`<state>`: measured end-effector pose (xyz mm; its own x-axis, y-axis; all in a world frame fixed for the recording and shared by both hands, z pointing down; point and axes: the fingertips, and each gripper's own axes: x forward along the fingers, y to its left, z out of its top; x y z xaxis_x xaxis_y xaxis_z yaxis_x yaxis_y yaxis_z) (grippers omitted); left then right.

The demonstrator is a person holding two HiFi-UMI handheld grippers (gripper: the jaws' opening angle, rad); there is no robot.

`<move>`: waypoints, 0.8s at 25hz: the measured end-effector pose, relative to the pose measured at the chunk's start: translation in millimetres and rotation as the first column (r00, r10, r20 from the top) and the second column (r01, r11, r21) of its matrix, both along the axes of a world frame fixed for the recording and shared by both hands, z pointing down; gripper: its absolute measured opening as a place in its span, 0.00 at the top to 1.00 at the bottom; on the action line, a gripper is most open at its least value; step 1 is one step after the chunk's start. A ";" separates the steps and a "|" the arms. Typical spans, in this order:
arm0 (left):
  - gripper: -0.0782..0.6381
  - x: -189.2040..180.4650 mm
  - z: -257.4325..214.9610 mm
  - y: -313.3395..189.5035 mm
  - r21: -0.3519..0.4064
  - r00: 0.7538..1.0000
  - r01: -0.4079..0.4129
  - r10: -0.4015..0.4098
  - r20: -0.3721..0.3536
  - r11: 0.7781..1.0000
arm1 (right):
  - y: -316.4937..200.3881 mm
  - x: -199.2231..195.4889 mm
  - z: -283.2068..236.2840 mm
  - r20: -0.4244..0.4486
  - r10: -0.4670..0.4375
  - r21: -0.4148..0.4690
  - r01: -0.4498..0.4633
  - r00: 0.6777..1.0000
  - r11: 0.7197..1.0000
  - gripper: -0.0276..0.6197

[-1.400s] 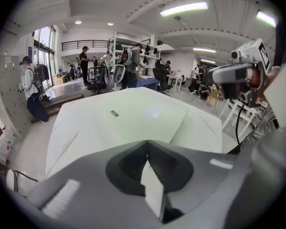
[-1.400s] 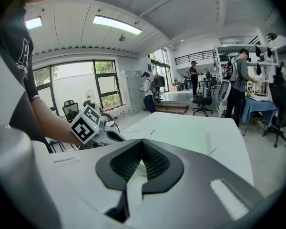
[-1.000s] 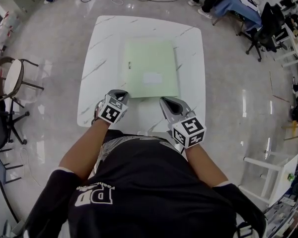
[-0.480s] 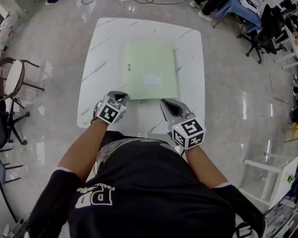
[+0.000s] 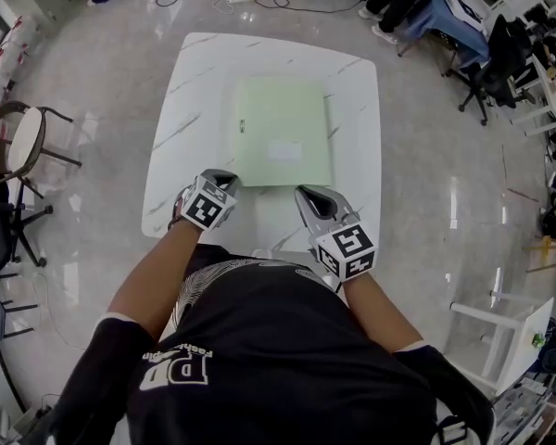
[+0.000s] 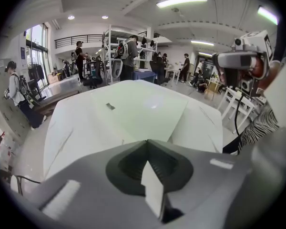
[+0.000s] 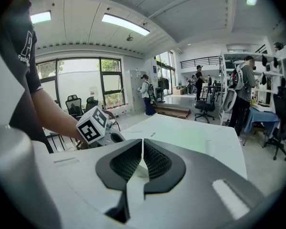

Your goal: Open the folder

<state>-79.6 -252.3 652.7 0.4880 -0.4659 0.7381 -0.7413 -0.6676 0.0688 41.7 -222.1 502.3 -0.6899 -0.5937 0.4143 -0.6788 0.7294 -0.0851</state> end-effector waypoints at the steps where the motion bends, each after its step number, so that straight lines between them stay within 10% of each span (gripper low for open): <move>1: 0.81 -0.2 -0.2 0.1 -0.001 1.000 0.000 0.000 0.000 1.000 | 0.5 -1.0 -0.3 -0.001 -0.006 0.003 0.006 1.000 1.000 0.96; 20: 0.81 2.2 -2.6 -1.1 -0.002 1.000 0.001 -0.001 0.004 1.000 | 3.0 -6.3 2.3 -0.060 -0.063 0.034 0.065 0.996 0.997 0.92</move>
<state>-77.4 -253.4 650.0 0.4846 -0.4651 0.7408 -0.7424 -0.6666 0.0670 35.4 -219.0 504.6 -0.7023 -0.5638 0.4346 -0.6334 0.7736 -0.0200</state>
